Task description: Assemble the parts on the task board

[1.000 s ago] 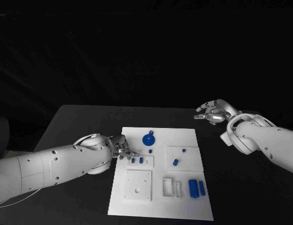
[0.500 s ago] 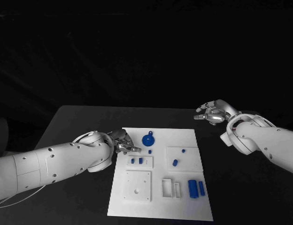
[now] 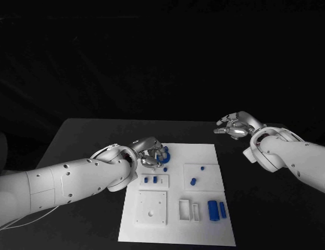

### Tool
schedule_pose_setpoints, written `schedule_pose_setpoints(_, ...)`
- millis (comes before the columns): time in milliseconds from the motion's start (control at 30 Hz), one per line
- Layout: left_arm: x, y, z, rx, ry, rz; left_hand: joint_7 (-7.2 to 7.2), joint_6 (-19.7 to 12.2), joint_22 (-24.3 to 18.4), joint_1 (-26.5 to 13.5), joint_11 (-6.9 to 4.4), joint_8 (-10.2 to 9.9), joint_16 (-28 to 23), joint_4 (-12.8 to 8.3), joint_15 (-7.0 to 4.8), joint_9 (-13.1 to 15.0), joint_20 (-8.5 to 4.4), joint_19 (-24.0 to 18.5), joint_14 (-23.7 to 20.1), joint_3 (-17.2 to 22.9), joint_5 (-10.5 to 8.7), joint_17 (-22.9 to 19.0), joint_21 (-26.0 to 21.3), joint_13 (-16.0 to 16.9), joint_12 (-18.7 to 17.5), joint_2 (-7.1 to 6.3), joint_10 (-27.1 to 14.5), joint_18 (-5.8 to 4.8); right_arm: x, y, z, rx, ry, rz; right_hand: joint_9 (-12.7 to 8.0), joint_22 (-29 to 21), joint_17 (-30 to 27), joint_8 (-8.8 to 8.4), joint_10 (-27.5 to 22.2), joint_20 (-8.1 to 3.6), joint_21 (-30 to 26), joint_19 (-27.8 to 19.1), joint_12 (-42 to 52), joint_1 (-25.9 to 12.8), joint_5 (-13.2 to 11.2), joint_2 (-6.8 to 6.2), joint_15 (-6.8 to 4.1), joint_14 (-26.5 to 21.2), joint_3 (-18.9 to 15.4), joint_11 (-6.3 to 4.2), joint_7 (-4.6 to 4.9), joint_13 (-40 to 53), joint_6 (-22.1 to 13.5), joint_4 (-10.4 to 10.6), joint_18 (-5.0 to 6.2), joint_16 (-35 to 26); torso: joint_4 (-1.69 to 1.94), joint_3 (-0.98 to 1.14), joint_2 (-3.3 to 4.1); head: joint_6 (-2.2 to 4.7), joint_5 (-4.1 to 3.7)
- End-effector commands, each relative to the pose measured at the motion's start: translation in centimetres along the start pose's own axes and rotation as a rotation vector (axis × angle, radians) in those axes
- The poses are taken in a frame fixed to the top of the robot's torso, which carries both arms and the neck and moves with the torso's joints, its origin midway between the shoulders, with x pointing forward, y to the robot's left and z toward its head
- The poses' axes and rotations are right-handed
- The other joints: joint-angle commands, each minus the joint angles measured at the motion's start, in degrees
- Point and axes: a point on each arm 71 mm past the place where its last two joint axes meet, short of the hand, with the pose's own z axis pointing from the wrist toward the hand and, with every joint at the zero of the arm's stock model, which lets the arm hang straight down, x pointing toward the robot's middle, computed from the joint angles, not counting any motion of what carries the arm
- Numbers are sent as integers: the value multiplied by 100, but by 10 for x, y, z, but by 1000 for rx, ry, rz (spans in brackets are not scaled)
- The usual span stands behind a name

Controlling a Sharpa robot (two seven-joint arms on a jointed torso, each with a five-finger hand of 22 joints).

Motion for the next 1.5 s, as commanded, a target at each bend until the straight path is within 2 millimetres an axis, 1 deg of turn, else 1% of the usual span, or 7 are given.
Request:
schedule_pose_setpoints(33, 2, -10, 6, 106, -6, 154, -12, 38, 21, 59, -8, 1, 49, -11, 19, -52, -206, 62, 48, -29, 1, 20, -3, -56, -208, 0, 92, 106, 2, 2, 0, -10, 13, 0, -5, 91, 7, -35, -40, -42, -37, 8, 37, -50, 38, 6, 25, 2, -13, 8, 119, -6, -64, 24, 297, -35, -4, -2, 4, 9, -14)
schedule_pose_setpoints(267, 15, -13, 19, 104, 43, 279, -27, 114, 76, 19, 26, -17, 149, 25, 49, -161, -185, 176, 145, -88, -95, 62, 50, -192, -586, -31, 142, 167, 3, 3, 1, -12, 15, 0, -5, 92, 7, -34, -40, -42, -37, 8, 38, -53, 42, 5, 25, 3, -14, 8, 119, -7, -64, 25, 297, -35, -17, -7, 7, 18, -26)
schedule_pose_setpoints(567, 26, -11, 28, 77, 93, 352, -14, 111, 115, -41, 79, -66, 220, 97, 91, -246, -149, 241, 183, -128, -171, 89, 81, -305, -860, -95, 87, 219, 4, 4, 1, -15, 17, 1, -5, 92, 8, -34, -39, -42, -37, 9, 39, -55, 47, 5, 25, 4, -15, 7, 118, -8, -64, 27, 298, -35, -11, -10, 8, 8, -54)
schedule_pose_setpoints(900, 30, -9, 34, 62, 107, 374, 5, 80, 151, -64, 98, -103, 308, 167, 109, -299, -128, 293, 214, -148, -226, 124, 121, -358, -990, -146, 77, 265, 5, 5, 1, -17, 20, 2, -5, 92, 8, -34, -38, -43, -37, 9, 40, -57, 53, 6, 25, 5, -16, 7, 118, -9, -63, 28, 298, -34, -5, -7, 9, -9, -72)
schedule_pose_setpoints(1067, 34, -6, 35, 48, 123, 383, 5, 88, 176, -51, 93, -106, 368, 193, 105, -319, -127, 324, 234, -147, -225, 147, 152, -373, -1032, -130, 111, 288, 5, 5, 1, -18, 20, 2, -5, 92, 8, -34, -38, -43, -37, 10, 41, -58, 56, 7, 24, 5, -17, 7, 118, -10, -63, 29, 297, -35, -1, -7, 5, -29, -79)
schedule_pose_setpoints(1233, 36, -4, 36, 42, 129, 390, 2, 99, 205, -37, 89, -107, 437, 208, 100, -339, -130, 353, 254, -154, -222, 172, 186, -387, -1074, -107, 147, 308, 6, 6, 1, -20, 22, 3, -5, 92, 9, -34, -38, -44, -37, 10, 42, -59, 58, 8, 24, 6, -17, 7, 118, -10, -63, 30, 297, -35, 0, 0, 0, -43, -81)
schedule_pose_setpoints(1500, 40, 0, 37, 42, 135, 401, 4, 100, 220, -31, 87, -111, 469, 219, 98, -352, -130, 366, 257, -154, -218, 181, 202, -394, -1096, -82, 174, 318, 6, 7, 0, -22, 23, 4, -5, 92, 9, -33, -37, -44, -36, 11, 43, -62, 62, 9, 24, 7, -19, 6, 117, -12, -63, 31, 297, -34, -2, 2, 1, -50, -92)
